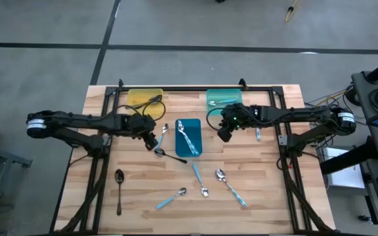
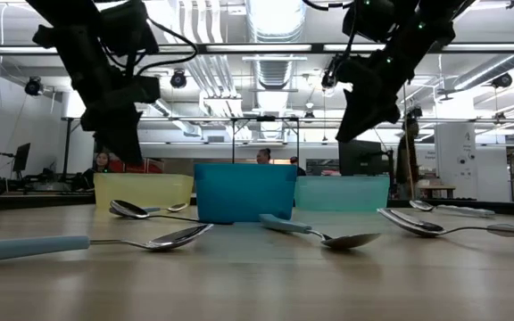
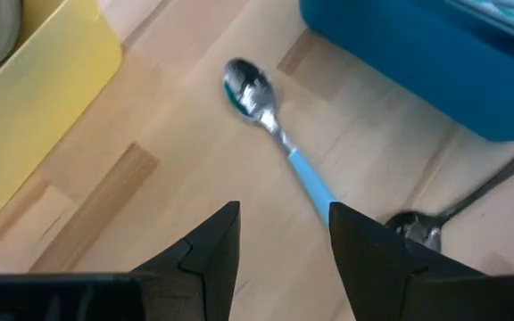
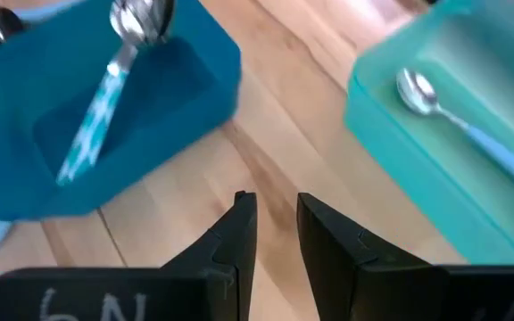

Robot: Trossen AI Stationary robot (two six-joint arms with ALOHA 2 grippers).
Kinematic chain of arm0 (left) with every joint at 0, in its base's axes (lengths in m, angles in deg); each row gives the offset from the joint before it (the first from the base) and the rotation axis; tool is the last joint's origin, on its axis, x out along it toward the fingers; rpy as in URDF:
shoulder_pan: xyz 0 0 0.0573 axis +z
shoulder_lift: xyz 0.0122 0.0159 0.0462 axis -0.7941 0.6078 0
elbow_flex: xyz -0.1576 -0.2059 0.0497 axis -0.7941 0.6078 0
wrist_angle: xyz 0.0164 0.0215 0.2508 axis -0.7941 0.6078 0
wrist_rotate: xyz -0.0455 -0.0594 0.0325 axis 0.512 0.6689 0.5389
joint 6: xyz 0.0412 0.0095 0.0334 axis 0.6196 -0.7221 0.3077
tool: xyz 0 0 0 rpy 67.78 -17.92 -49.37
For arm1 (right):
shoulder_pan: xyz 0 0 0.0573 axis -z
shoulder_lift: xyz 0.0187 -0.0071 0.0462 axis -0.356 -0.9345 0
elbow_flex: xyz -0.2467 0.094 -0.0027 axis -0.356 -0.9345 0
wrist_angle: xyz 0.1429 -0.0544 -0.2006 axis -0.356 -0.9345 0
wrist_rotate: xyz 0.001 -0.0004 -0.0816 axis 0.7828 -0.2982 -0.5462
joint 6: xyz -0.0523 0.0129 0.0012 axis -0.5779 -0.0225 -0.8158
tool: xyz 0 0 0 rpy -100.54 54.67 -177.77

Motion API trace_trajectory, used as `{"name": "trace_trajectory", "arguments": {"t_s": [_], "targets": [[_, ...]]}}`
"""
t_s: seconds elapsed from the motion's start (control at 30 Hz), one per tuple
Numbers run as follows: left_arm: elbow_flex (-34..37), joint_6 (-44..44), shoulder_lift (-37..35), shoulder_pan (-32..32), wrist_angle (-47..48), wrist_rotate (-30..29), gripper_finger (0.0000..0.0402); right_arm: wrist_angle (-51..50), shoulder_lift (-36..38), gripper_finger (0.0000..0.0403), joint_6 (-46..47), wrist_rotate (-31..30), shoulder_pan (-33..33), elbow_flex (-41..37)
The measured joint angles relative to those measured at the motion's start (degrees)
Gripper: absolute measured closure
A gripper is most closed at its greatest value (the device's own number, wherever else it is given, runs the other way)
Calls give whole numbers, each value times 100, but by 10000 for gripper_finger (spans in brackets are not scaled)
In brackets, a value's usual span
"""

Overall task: Sort silverware by color (type)
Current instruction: Put the light blue spoon into the light blue bin

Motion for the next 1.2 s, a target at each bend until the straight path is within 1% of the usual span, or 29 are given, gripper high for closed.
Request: {"name": "trace_trajectory", "arguments": {"t_s": [0.13,0.3,0.47,0.67,0.87,0.97,1.1,1.2], "targets": [[23,108,268,0,-362,2,248,-38,-10,332,-6,-335,0,-2],[26,211,602,2,-470,-2,248,-38,-11,331,-146,-735,0,-2],[26,278,853,4,-634,-66,248,-34,-11,335,-270,-942,12,-2],[26,552,716,7,-656,-70,248,-11,-9,338,-398,-1032,157,32],[26,1002,476,36,-559,-70,248,26,-7,361,-1036,-1031,674,433],[26,1470,388,136,-509,-128,248,602,-9,378,-1757,-1030,1086,639],[26,1899,238,424,-501,-375,248,2112,-31,392,-3058,-934,1697,688],[26,1923,123,752,-324,-444,248,3042,-55,394,-3421,-835,2117,690]]}}
